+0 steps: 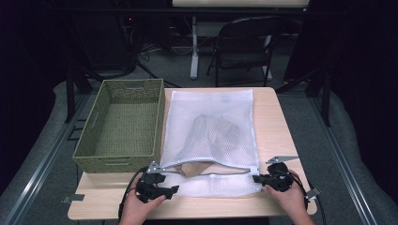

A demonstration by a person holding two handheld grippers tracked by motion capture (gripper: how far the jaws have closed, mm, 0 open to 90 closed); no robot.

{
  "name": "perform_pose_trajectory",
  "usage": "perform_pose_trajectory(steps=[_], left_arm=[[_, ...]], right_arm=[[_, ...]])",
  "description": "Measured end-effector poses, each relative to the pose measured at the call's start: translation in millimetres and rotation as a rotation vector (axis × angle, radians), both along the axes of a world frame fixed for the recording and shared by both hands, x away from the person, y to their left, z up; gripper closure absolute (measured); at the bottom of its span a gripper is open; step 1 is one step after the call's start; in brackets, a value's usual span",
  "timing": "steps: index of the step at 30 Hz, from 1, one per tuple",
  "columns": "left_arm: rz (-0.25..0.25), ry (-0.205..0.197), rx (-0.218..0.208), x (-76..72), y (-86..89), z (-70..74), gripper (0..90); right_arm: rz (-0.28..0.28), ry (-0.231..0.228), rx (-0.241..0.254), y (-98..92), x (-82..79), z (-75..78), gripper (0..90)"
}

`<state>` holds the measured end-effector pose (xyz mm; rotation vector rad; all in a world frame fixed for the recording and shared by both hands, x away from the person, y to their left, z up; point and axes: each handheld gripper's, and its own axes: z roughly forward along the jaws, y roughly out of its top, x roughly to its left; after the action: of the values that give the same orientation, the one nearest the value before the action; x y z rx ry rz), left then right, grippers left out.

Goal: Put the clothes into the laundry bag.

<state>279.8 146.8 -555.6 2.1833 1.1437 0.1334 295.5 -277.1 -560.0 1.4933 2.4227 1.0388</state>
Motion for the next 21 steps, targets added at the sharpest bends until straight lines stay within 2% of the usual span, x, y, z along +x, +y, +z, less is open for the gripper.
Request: perform_pose_trajectory(steps=[11, 16, 21], left_arm=[[0.087, 0.018, -0.011, -3.6, 16.2, -1.2, 27.0], [0.105, 0.047, -0.002, -2.0, 18.4, -3.9, 26.7], [0.127, 0.055, 0.011, 0.7, 19.6, -7.7, 26.3]], right_arm=[[0.005, -0.004, -0.003, -0.9, 4.4, 0.4, 87.1], [0.004, 0.001, 0.003, -2.0, 4.8, -0.4, 87.0], [0.005, 0.001, 0.003, -2.0, 4.6, -0.9, 86.8]])
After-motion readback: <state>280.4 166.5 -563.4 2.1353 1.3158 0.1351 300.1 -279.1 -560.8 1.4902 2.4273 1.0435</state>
